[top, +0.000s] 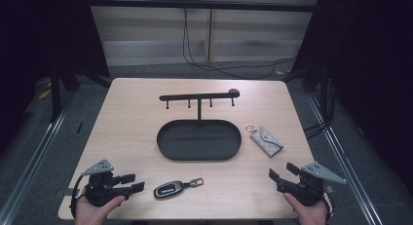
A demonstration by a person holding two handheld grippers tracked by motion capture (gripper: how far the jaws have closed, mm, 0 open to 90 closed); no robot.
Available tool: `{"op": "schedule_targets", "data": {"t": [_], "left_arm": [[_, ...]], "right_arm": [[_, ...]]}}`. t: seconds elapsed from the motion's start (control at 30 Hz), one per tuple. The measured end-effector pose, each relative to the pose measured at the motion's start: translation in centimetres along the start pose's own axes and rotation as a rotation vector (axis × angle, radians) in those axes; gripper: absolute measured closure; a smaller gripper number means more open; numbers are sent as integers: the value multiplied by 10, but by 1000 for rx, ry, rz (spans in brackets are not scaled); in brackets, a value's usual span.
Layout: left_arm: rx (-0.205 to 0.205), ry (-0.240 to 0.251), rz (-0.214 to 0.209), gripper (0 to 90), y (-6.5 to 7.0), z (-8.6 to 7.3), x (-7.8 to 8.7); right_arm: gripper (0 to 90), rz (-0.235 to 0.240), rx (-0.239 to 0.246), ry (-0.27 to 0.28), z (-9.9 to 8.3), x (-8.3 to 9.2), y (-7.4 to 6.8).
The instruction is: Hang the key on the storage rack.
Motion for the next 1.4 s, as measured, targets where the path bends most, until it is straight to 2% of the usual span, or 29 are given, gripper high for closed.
{"op": "schedule_targets", "data": {"t": [0.17, 0.2, 0.3, 0.37, 0.47, 0.5, 0.57, 0.77, 0.8, 0.87, 0.9, 1.0, 1.03, 1.1, 1.2, 1.23, 1.4], "left_arm": [[25, 24, 0, 404, -1, 1, 4], [19, 23, 19, 404, -3, 3, 5], [13, 15, 24, 409, -3, 4, 6], [-10, -5, 33, 431, -1, 5, 6], [-30, -19, 40, 411, 3, 6, 4], [-85, -48, 67, 403, 8, 7, 1], [-94, -68, 38, 400, 11, 9, -3], [-123, -109, 16, 401, 21, 15, -11], [-135, -126, -4, 417, 24, 17, -14], [-149, -127, -16, 434, 28, 20, -16], [-149, -127, -16, 459, 28, 20, -16], [-206, -134, -30, 497, 40, 28, -19], [-206, -134, -30, 503, 40, 28, -19], [-231, -161, -40, 511, 48, 34, -24], [-253, -188, -46, 507, 52, 37, -28], [-274, -212, -53, 506, 54, 40, -32], [-281, -236, -39, 494, 53, 46, -37]], "right_arm": [[261, 16, -2, -21, 0, 1, -1], [259, 19, -4, -32, -1, 0, -1], [250, 34, 3, -60, -3, -2, -2], [236, 34, 8, -56, -3, -1, -2], [229, 40, 1, -52, -2, -1, -2], [229, 46, 3, -47, -2, 0, -3], [231, 52, 10, -48, -3, 1, -4], [231, 56, 11, -49, -3, 0, -4], [230, 60, 0, -51, -3, -1, -3], [229, 63, 4, -54, -3, -2, -3], [229, 63, 4, -54, -3, -2, -3], [230, 73, 8, -47, -3, 0, -4], [230, 73, 8, -47, -3, 0, -4], [223, 77, 3, -50, -3, 0, -4], [222, 81, 14, -57, -3, -1, -6], [222, 85, 18, -58, -3, -1, -6], [220, 92, 21, -61, -3, -2, -7]]}}
Point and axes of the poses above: each handheld gripper's, and its own axes: x roughly backward along the jaws, z roughly out of its top, y roughly to its right, the point moved 3 cm from there along -x, roughly forward along the jaws, and after that the axes turned 12 degrees about y, right-handed, at the moved point
